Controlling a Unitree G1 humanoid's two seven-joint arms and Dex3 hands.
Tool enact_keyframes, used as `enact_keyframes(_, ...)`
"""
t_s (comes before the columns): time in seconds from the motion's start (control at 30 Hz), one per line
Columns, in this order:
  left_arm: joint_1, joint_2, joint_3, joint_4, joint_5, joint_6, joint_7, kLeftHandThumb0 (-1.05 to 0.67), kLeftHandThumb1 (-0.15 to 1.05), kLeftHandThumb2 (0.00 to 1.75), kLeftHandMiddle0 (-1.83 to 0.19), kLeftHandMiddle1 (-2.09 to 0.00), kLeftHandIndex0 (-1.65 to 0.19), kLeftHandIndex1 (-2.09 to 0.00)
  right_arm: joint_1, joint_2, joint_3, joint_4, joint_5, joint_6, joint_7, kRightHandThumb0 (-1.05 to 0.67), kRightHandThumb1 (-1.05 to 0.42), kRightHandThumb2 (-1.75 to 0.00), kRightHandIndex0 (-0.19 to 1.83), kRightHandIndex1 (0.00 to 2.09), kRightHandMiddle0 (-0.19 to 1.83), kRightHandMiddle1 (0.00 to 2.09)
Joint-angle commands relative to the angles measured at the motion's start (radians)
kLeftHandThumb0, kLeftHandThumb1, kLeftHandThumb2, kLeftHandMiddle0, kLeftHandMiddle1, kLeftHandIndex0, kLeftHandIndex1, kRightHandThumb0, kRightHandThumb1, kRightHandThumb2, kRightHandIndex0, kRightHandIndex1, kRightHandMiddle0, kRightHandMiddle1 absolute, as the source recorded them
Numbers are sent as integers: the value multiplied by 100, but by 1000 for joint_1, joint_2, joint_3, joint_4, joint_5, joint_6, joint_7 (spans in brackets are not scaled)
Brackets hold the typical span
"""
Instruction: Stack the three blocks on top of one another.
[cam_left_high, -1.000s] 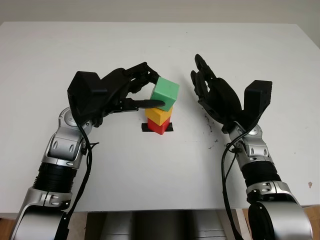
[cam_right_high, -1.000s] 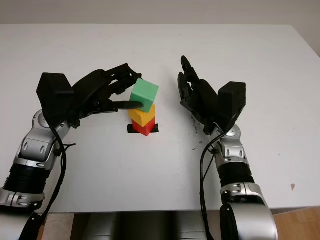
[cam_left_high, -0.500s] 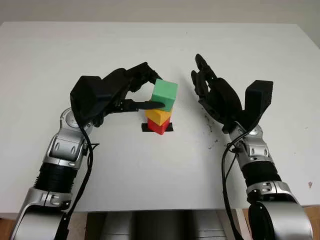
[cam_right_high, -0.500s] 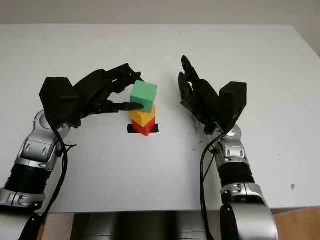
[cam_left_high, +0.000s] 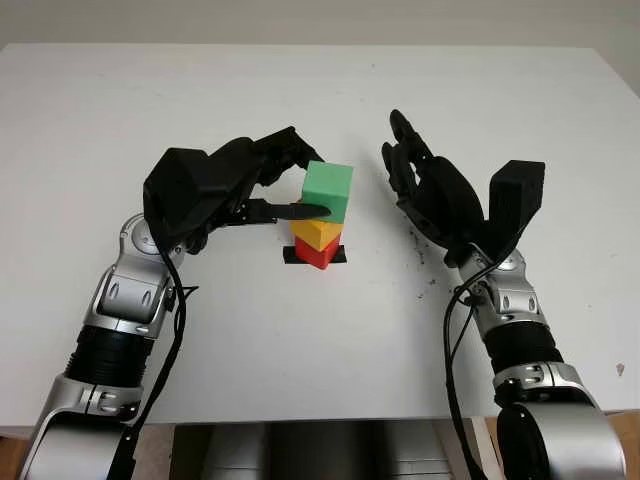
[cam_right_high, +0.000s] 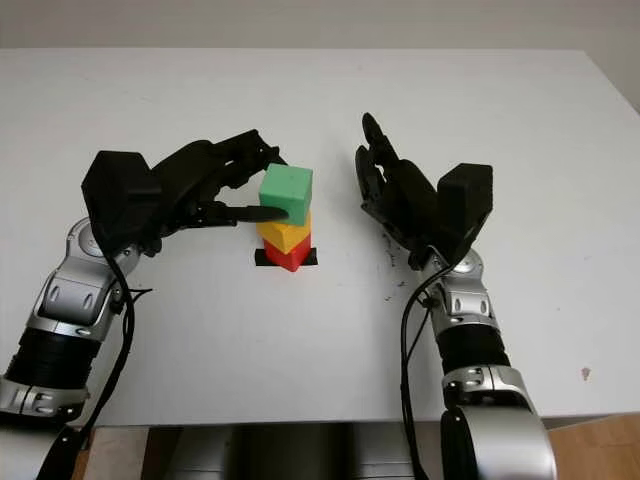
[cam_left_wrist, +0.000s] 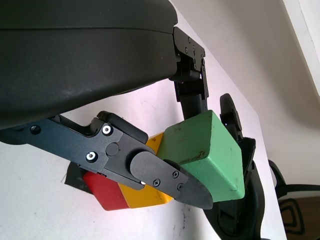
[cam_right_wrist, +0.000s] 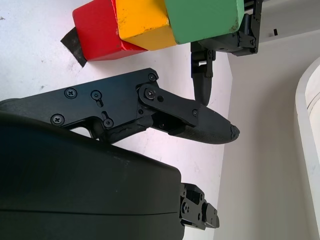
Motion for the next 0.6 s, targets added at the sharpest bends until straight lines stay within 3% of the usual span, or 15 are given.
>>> enact_keyframes(0.0, 13, -3, 5, -5, -7, 2, 4, -62, 95, 5, -2, -5, -16, -151, -13, -11, -2, 2, 1, 2, -1, -59, -105, -71, -19, 0, -19, 0)
enact_keyframes(0.2, 15, 9, -1, -4, 3, -24, 2, -66, 95, 5, 3, -4, 9, -144, -21, -14, 2, 11, -5, 6, -1, -60, -105, -71, -19, 0, -19, 0)
enact_keyframes(0.27, 17, 6, 3, -4, -2, -23, 3, -66, 93, 5, 4, -4, 14, -131, -24, -17, 7, 11, -14, 5, -5, -60, -105, -71, -19, 0, -19, 0)
enact_keyframes(0.4, 22, 6, 5, -3, -6, -46, 3, -66, 89, 5, 6, -5, 14, -84, -31, -19, 8, 21, -20, 3, -5, -59, -105, -72, -19, 0, -19, 0)
enact_keyframes(0.47, 25, 8, 6, 5, -7, -74, 1, -68, 88, 5, 4, -5, 8, -49, -35, -23, 10, 29, -25, 0, -2, -60, -105, -72, -19, 0, -19, 0)
enact_keyframes(0.57, 29, 10, 8, 14, -5, -97, 5, -69, 87, 5, 8, -4, 6, -21, -40, -24, 8, 38, -26, -1, -2, -59, -105, -73, -19, 0, -19, 0)
